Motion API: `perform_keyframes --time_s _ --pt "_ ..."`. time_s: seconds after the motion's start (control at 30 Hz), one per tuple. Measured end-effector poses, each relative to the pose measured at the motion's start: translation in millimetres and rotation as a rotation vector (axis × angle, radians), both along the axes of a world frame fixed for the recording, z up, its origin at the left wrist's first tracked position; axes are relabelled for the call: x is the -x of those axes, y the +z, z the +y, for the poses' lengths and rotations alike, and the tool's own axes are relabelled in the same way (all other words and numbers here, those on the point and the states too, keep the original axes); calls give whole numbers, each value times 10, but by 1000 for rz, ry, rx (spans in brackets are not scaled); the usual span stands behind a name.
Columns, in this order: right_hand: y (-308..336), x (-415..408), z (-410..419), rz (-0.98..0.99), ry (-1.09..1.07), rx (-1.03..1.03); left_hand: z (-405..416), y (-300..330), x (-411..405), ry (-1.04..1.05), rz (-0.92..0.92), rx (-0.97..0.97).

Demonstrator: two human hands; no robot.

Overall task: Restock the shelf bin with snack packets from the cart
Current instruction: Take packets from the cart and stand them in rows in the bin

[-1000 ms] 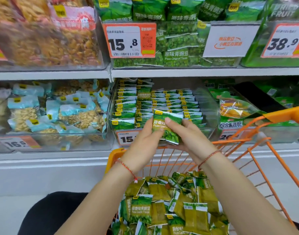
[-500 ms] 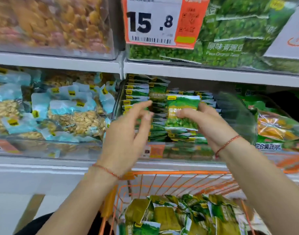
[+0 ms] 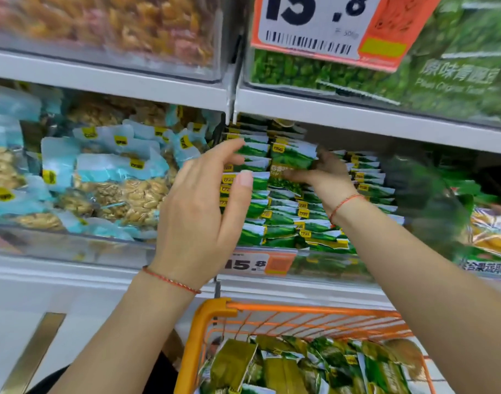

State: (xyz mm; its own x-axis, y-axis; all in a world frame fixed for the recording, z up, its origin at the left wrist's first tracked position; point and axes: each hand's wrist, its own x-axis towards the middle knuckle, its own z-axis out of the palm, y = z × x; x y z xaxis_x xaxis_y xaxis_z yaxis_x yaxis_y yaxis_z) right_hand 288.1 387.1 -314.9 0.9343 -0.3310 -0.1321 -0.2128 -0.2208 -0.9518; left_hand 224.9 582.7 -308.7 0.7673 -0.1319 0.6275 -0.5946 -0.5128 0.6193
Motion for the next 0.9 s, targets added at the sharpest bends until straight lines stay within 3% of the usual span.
perform_keyframes --time_s 0.3,0.9 --pt "-181 -92 138 -77 -77 81 34 -51 -10 4 -8 12" --pt "-153 -130 272 114 -106 137 -7 -64 9 0 -35 -30"
